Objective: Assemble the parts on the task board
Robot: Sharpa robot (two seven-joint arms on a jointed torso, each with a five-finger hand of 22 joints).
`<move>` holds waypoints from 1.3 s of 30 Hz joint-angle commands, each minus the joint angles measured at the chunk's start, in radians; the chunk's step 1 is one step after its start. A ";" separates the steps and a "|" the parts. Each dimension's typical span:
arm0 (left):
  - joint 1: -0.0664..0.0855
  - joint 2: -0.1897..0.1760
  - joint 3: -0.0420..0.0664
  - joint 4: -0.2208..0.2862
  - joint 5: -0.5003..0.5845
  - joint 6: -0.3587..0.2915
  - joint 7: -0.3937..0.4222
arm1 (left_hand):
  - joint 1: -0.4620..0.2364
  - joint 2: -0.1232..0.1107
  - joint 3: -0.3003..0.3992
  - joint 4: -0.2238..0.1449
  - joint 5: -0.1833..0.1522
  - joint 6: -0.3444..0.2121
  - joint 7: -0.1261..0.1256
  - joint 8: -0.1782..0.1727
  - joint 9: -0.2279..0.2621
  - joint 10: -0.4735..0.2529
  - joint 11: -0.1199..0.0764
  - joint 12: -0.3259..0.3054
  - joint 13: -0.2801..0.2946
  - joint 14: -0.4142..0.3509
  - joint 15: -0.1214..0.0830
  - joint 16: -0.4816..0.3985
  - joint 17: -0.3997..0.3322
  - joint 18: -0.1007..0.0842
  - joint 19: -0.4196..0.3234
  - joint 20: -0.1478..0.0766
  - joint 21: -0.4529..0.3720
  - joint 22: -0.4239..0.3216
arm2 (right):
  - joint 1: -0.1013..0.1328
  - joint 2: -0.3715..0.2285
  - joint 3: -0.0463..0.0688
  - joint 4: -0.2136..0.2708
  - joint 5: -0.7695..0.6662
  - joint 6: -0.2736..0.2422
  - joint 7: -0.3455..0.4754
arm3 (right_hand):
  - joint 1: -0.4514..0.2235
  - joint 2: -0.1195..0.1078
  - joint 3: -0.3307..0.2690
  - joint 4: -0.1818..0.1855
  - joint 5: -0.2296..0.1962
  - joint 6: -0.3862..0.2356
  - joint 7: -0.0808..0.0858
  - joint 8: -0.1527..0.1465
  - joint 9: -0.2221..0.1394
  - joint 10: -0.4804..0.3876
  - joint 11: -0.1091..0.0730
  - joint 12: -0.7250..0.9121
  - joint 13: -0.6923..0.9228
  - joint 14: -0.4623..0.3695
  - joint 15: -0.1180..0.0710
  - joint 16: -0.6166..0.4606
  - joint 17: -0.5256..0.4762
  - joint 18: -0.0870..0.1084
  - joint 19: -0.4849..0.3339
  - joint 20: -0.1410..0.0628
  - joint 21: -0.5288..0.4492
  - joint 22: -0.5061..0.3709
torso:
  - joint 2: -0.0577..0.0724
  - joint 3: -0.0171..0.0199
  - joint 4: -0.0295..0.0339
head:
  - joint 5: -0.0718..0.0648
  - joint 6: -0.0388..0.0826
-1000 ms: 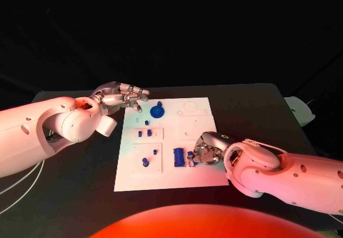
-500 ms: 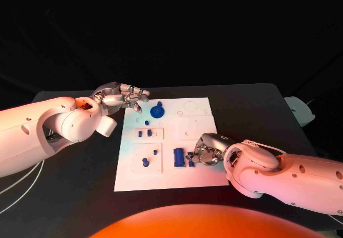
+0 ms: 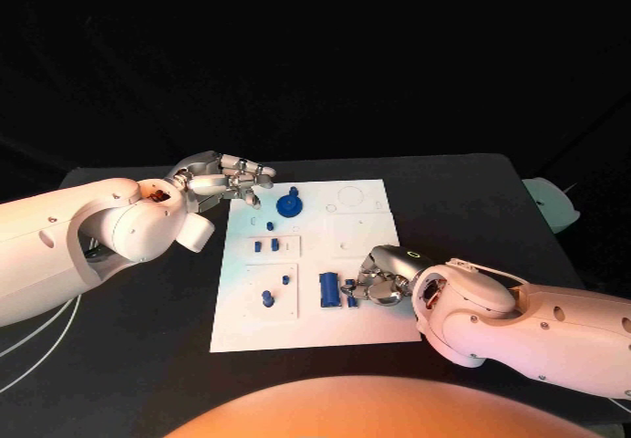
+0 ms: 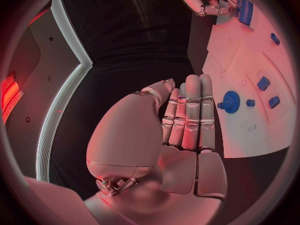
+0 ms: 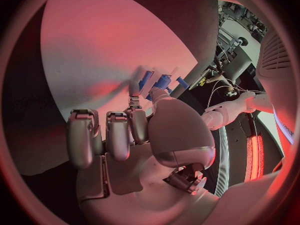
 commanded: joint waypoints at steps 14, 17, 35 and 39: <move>0.000 0.008 0.000 -0.030 0.013 0.002 0.021 | 0.006 0.007 0.008 0.001 0.000 -0.005 0.000 0.007 0.001 -0.006 -0.002 0.006 0.001 -0.006 0.004 -0.003 0.001 0.014 0.007 0.004 -0.006 -0.001 | 0.018 -0.060 0.001 0.026 0.064 -0.136 0.181 | 0.065 -0.029 -0.048 -0.010 0.032 -0.095 0.039 -0.042 -0.012 -0.089 0.030 -0.191 -0.060 0.039 0.019 -0.100 -0.026 0.020 -0.027 0.010 -0.211 0.171 | -0.012 -0.0027 -0.0020 | -0.005 0.010; -0.001 0.012 -0.001 -0.042 0.040 -0.012 0.035 | 0.003 0.007 0.007 0.003 -0.001 -0.005 0.000 0.008 0.001 -0.005 -0.001 0.007 0.001 -0.006 0.005 -0.003 0.001 0.014 0.007 0.004 -0.006 -0.002 | 0.033 -0.062 0.001 0.007 0.144 -0.162 0.300 | 0.132 -0.022 -0.048 -0.023 -0.008 -0.126 0.054 -0.059 -0.019 -0.165 0.045 -0.332 -0.163 0.006 0.030 -0.194 -0.149 0.047 -0.087 0.022 -0.363 0.123 | -0.020 -0.0052 -0.0046 | -0.002 0.015; -0.033 0.139 -0.020 -0.211 0.233 -0.057 0.266 | -0.004 -0.006 0.023 0.035 0.000 -0.030 -0.002 0.019 -0.001 -0.047 0.027 -0.061 -0.063 -0.201 0.074 -0.456 -0.195 -0.006 -0.197 0.103 -0.363 -0.206 | 0.167 0.090 0.012 -0.425 1.047 -0.088 0.862 | 0.449 -0.022 0.149 -0.178 -0.181 -0.223 0.145 -0.109 -0.104 -0.458 0.139 -0.927 -0.749 -0.343 0.125 -0.970 -0.823 0.124 -0.517 0.103 -1.147 -0.216 | -0.099 -0.0261 -0.0032 | 0.000 0.094; -0.040 0.175 -0.020 -0.253 0.248 -0.088 0.292 | -0.021 -0.012 0.033 0.048 0.000 -0.005 -0.025 -0.013 -0.005 0.011 0.025 -0.155 -0.071 -0.190 0.091 -0.630 -0.255 0.012 -0.190 0.148 -0.502 -0.297 | 0.175 0.146 0.017 -0.526 1.149 -0.052 0.908 | 0.415 -0.035 0.217 -0.163 -0.187 -0.220 0.159 -0.140 -0.154 -0.449 0.160 -1.030 -0.900 -0.383 0.162 -1.144 -0.934 0.118 -0.590 0.134 -1.222 -0.274 | -0.107 -0.0269 0.0030 | 0.002 0.114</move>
